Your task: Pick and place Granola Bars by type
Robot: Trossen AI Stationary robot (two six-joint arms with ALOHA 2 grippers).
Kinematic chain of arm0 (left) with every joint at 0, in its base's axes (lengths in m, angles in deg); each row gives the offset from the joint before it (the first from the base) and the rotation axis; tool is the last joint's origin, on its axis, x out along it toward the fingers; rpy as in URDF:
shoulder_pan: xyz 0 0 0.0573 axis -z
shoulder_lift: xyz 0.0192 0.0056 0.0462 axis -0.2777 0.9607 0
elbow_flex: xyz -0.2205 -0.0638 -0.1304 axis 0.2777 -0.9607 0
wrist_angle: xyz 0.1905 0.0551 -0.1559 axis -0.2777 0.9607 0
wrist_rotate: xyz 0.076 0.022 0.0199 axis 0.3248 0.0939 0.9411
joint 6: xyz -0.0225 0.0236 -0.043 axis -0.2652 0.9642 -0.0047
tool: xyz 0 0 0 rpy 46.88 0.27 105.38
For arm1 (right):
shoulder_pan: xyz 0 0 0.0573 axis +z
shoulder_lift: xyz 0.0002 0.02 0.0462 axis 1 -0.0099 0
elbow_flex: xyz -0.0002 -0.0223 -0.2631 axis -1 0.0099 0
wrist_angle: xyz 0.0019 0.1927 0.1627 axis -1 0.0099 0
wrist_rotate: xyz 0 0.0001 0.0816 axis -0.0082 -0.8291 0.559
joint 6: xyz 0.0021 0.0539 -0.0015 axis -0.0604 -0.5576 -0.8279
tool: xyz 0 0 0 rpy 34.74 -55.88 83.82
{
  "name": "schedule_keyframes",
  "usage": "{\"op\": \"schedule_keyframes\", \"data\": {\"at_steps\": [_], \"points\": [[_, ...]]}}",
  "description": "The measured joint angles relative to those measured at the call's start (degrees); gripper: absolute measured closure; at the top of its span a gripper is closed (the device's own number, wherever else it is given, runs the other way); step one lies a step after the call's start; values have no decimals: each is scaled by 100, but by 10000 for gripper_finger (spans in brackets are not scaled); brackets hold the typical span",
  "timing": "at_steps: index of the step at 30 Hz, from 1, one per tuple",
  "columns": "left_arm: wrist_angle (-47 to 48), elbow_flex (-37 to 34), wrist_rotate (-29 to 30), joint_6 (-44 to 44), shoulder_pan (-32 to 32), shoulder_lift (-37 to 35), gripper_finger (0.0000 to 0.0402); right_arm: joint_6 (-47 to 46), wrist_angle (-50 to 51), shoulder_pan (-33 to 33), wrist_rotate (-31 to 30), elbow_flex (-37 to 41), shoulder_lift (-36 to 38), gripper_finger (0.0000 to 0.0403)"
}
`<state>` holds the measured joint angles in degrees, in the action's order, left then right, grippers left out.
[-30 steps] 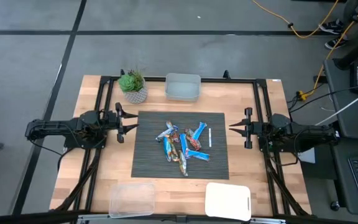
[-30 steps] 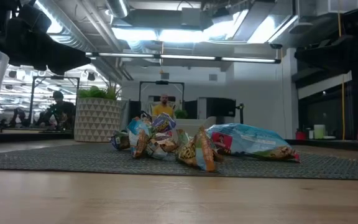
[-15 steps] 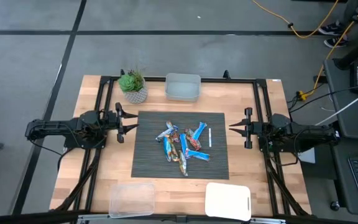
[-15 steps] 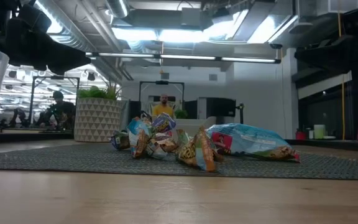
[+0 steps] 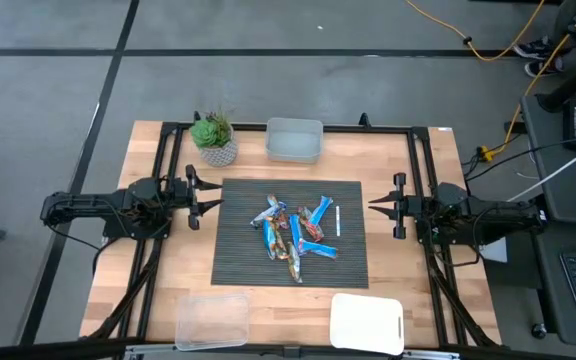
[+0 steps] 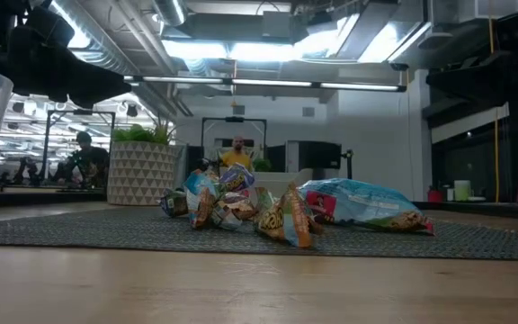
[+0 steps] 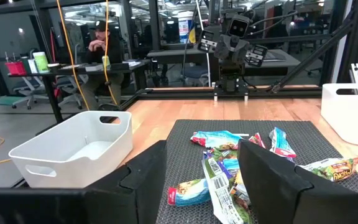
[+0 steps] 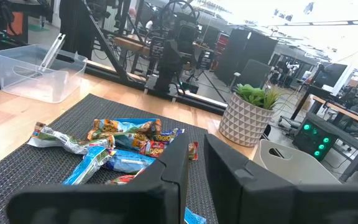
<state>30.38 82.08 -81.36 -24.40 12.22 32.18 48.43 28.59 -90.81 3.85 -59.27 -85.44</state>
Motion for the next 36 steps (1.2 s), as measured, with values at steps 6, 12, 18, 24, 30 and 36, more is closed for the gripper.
{"op": "schedule_keyframes", "data": {"at_steps": [6,12,18,24,30,36], "points": [[0,0,-1,0,0,0,211,1043,0,1,-17,0,0,347],[1,0,-1,0,0,1,214,1193,0,1,-14,0,-1,347],[0,2,-1,0,0,1,214,1179,-5,1,-10,0,0,347],[0,0,-1,0,0,1,210,-30,-871,1,-15,0,-2,347],[0,0,-1,0,0,0,212,-2043,-1436,1,-1124,-4,3,347],[0,0,-1,0,0,1,210,-2174,-1958,-1,-1157,-4,5,347]]}}
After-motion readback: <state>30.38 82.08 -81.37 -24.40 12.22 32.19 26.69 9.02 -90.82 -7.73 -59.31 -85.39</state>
